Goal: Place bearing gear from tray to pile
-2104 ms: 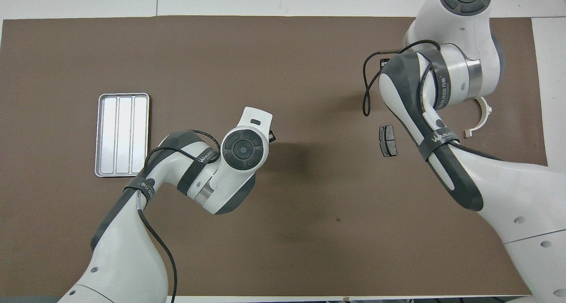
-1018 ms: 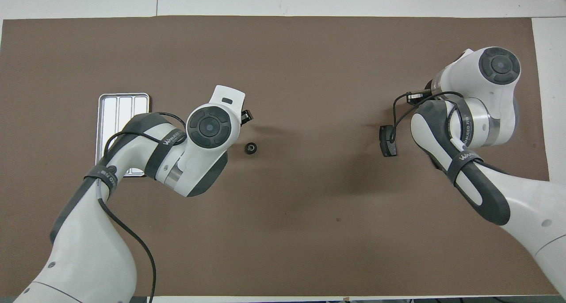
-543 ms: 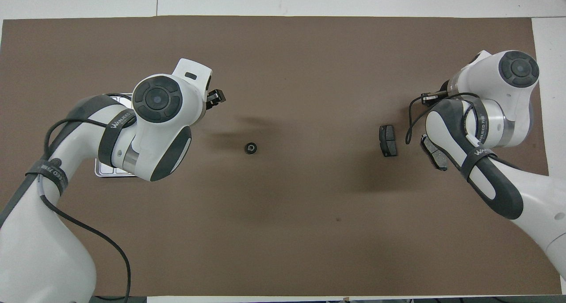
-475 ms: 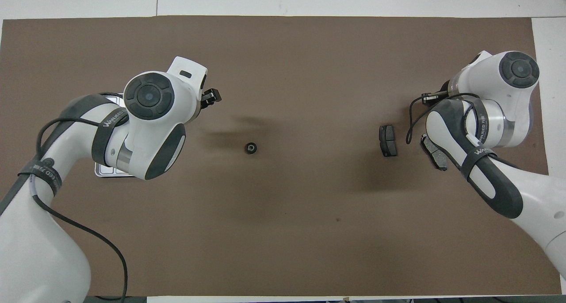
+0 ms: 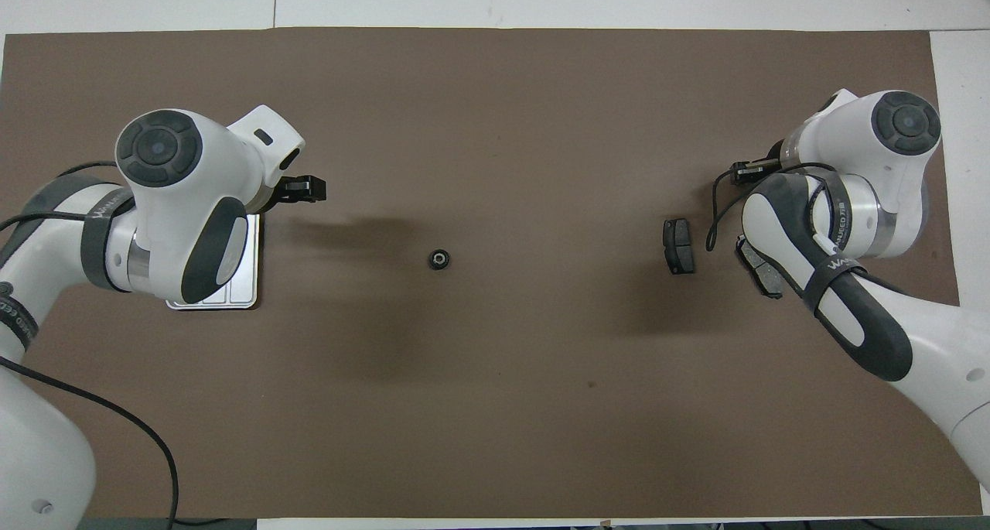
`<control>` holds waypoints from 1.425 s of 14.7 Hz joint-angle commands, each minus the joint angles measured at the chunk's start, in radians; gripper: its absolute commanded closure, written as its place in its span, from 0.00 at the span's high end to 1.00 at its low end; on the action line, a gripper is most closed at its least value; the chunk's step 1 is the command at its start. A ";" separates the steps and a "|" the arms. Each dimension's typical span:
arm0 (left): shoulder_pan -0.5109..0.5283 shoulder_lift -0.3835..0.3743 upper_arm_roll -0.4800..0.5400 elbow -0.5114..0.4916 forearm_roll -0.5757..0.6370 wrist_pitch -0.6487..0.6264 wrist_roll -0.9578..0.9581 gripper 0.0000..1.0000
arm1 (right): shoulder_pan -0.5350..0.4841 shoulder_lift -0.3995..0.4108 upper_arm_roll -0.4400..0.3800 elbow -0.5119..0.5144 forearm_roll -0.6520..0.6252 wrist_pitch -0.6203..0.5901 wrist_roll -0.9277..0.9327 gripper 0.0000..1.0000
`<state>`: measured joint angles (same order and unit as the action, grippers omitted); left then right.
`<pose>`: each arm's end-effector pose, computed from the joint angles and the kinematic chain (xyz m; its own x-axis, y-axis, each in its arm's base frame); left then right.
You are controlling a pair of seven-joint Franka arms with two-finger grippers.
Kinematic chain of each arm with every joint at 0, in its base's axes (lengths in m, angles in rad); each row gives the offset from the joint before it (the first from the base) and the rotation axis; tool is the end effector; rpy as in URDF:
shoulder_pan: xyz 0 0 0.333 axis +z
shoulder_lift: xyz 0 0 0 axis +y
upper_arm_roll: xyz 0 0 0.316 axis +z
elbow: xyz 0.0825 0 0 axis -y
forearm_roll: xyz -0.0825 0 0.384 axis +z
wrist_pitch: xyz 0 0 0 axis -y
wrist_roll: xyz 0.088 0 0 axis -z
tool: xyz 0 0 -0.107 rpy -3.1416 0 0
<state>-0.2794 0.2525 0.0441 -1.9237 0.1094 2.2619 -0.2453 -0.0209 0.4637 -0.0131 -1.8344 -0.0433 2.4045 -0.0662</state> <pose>0.6018 -0.1426 0.3689 0.9927 -0.0617 0.1039 -0.0538 -0.9955 -0.0778 0.6553 -0.0219 0.2880 0.9925 0.0663 0.1028 0.0620 -0.9971 0.0451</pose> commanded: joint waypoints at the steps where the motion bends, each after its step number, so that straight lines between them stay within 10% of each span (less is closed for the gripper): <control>1: 0.064 -0.061 -0.010 -0.028 -0.089 -0.063 0.170 1.00 | 0.019 -0.023 0.012 -0.008 0.023 0.005 0.000 1.00; 10: 0.157 -0.211 0.000 0.057 -0.146 -0.297 0.268 1.00 | 0.361 -0.120 0.008 0.124 0.007 -0.344 0.677 1.00; 21: 0.157 -0.406 0.003 -0.074 -0.143 -0.386 0.259 1.00 | 0.665 -0.059 0.010 0.289 0.007 -0.409 1.172 1.00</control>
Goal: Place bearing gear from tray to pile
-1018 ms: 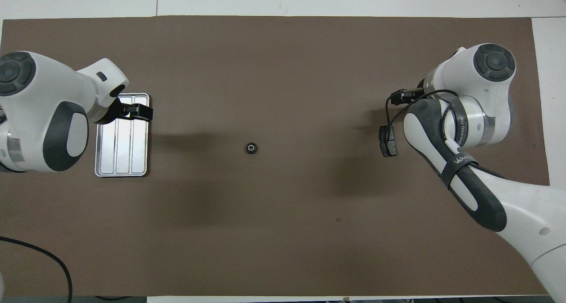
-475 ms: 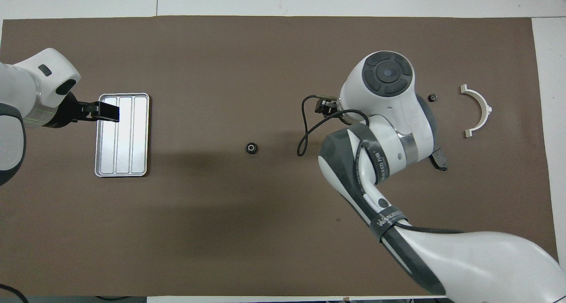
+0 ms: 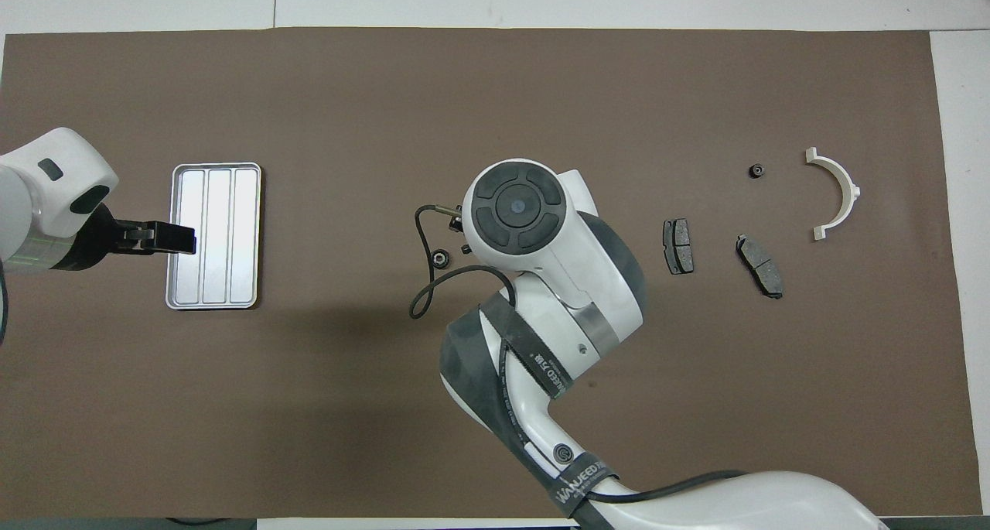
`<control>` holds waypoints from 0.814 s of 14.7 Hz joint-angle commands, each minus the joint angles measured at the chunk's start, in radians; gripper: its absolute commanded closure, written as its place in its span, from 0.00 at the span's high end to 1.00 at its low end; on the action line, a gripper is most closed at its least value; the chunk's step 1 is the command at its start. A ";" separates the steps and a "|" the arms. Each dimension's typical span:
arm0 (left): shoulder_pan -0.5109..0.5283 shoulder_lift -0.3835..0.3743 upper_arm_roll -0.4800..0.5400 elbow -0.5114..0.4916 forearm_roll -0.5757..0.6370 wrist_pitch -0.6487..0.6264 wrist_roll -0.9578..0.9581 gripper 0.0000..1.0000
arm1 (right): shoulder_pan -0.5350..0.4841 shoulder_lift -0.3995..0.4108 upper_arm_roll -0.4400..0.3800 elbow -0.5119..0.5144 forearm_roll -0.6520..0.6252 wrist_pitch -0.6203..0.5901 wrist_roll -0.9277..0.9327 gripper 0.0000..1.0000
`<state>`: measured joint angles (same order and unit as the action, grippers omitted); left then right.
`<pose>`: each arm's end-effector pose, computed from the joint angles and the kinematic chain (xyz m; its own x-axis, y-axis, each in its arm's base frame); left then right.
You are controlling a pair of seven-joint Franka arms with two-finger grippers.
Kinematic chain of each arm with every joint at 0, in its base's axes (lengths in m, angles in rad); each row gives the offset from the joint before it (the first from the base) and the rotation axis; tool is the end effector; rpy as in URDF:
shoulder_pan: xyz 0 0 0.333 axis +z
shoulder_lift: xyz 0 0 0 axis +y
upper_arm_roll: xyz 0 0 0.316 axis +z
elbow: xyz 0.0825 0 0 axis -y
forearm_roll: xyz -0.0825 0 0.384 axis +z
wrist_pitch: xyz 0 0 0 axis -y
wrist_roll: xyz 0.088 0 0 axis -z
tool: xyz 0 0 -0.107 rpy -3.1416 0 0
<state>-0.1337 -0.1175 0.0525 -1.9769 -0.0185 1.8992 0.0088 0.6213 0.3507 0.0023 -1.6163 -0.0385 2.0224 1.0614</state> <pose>0.5269 -0.0433 0.5228 0.9957 -0.0840 0.0397 -0.0850 -0.9961 0.0235 0.5420 0.3869 0.4274 0.9104 -0.4098 0.0572 -0.4087 -0.9121 -0.0312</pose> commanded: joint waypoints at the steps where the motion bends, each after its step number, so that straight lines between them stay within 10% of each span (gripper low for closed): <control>1: 0.014 -0.051 -0.005 -0.007 -0.015 -0.054 0.008 1.00 | 0.044 0.076 -0.007 0.088 0.002 -0.030 0.067 1.00; 12: 0.029 -0.059 -0.016 0.145 -0.012 -0.266 0.025 1.00 | 0.109 0.280 -0.004 0.173 -0.024 0.088 0.242 1.00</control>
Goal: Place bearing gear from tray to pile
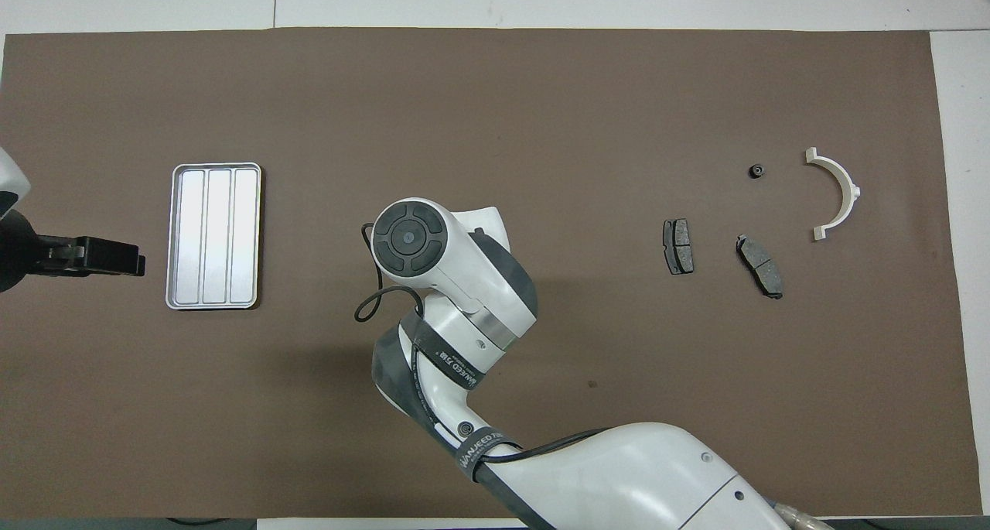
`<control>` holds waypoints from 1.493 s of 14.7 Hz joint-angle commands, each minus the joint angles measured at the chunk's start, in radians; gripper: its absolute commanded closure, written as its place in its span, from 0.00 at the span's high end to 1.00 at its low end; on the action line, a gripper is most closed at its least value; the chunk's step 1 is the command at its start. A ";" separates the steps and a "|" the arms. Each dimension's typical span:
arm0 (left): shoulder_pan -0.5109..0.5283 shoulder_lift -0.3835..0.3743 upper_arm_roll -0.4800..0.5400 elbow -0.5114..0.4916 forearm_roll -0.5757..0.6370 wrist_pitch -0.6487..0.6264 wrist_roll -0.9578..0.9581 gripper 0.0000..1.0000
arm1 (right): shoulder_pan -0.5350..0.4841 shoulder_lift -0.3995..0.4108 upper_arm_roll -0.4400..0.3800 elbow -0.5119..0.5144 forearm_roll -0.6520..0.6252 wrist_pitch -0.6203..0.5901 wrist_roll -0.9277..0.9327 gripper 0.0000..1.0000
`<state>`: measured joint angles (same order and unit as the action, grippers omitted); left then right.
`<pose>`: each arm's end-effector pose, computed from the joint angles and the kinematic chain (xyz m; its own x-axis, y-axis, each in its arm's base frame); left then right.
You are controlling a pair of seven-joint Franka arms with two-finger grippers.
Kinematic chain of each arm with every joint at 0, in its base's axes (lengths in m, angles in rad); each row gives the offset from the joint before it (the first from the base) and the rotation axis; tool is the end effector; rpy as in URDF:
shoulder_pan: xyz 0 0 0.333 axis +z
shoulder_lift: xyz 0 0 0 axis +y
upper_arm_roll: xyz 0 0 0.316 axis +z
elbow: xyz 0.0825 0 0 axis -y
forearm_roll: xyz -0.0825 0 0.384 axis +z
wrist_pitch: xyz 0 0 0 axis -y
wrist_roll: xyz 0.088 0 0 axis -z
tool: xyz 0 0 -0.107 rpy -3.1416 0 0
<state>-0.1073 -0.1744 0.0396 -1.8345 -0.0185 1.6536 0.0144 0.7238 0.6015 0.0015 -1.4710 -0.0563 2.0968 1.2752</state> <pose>0.5024 -0.0344 0.5988 0.9967 -0.0811 -0.0063 -0.0809 -0.9964 0.0254 0.5361 0.4713 0.3297 0.8652 -0.4985 0.0533 -0.4988 -0.8667 -0.0085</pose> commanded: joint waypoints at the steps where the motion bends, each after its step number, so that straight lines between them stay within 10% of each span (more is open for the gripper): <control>1: 0.005 -0.004 -0.003 0.003 -0.014 -0.021 0.022 1.00 | 0.005 0.034 -0.003 0.027 -0.008 0.022 0.029 1.00; 22: 0.003 -0.002 -0.001 0.003 -0.014 -0.011 0.012 1.00 | 0.025 0.080 -0.003 0.008 -0.028 0.121 0.029 0.96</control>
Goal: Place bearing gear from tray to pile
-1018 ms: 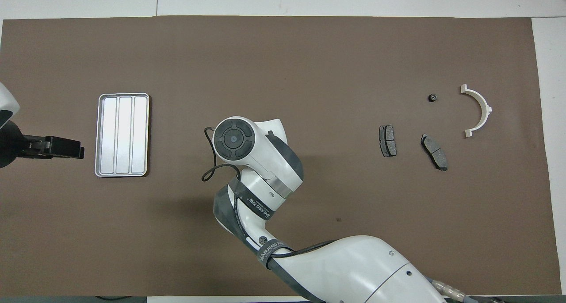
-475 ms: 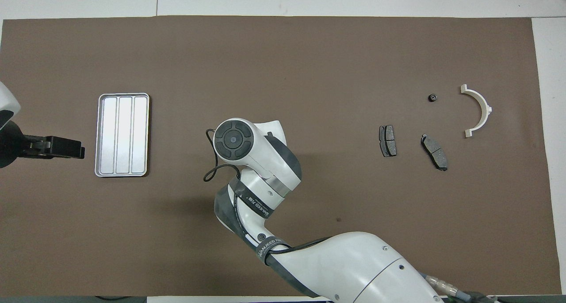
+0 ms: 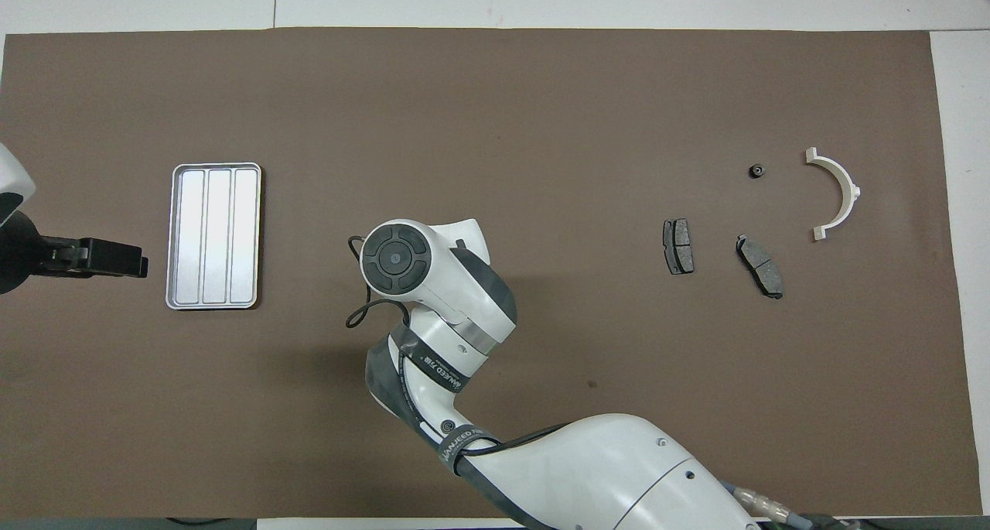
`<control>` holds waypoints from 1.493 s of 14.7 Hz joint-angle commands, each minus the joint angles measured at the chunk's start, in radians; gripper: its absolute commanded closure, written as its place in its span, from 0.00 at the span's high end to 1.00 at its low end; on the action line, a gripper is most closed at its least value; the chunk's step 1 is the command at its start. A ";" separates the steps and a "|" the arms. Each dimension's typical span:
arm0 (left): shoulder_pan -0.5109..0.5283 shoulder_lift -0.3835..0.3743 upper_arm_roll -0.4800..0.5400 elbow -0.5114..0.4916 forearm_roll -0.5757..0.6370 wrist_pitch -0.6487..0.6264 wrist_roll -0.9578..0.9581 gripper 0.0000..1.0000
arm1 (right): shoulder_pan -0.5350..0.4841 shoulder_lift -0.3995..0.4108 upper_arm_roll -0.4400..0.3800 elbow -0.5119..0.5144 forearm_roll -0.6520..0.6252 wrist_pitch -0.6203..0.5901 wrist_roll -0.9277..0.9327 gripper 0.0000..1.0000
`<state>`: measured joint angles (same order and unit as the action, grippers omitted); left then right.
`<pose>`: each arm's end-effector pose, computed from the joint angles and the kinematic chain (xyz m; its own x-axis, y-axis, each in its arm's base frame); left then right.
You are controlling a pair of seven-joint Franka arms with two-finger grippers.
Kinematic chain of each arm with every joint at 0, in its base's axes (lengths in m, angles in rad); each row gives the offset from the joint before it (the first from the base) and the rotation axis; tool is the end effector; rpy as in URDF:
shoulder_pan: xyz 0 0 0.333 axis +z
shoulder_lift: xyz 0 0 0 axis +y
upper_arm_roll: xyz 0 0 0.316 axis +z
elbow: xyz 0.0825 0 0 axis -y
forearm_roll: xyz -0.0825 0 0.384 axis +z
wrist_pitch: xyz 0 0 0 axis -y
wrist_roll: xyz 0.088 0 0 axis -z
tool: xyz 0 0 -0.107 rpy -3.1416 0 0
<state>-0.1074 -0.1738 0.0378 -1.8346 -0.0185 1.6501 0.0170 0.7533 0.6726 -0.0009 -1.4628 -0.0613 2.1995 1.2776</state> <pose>0.5021 -0.0354 0.5982 0.9963 -0.0857 -0.0104 -0.0854 -0.9960 0.0251 0.5304 0.4938 0.2919 0.8793 -0.4713 0.0683 -0.4692 -0.8819 -0.0453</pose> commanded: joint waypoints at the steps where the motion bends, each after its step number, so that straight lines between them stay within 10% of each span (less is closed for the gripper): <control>1: 0.003 -0.003 0.001 0.003 -0.014 -0.006 0.009 1.00 | -0.006 0.008 -0.002 -0.002 -0.026 0.019 0.025 0.95; 7: 0.003 -0.003 0.001 0.003 -0.014 -0.006 0.009 1.00 | -0.011 0.005 -0.002 -0.033 -0.026 0.052 0.023 0.72; 11: 0.003 -0.003 0.001 0.003 -0.014 -0.006 0.009 1.00 | -0.014 0.005 -0.001 -0.030 -0.025 0.042 0.020 0.00; 22: 0.003 -0.003 0.001 0.003 -0.014 -0.006 0.009 1.00 | -0.066 -0.007 -0.011 0.051 -0.051 -0.113 -0.052 0.00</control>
<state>-0.1074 -0.1738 0.0378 -1.8346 -0.0185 1.6501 0.0170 0.7351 0.6697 -0.0198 -1.4572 -0.0903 2.1502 1.2725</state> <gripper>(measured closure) 0.000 0.643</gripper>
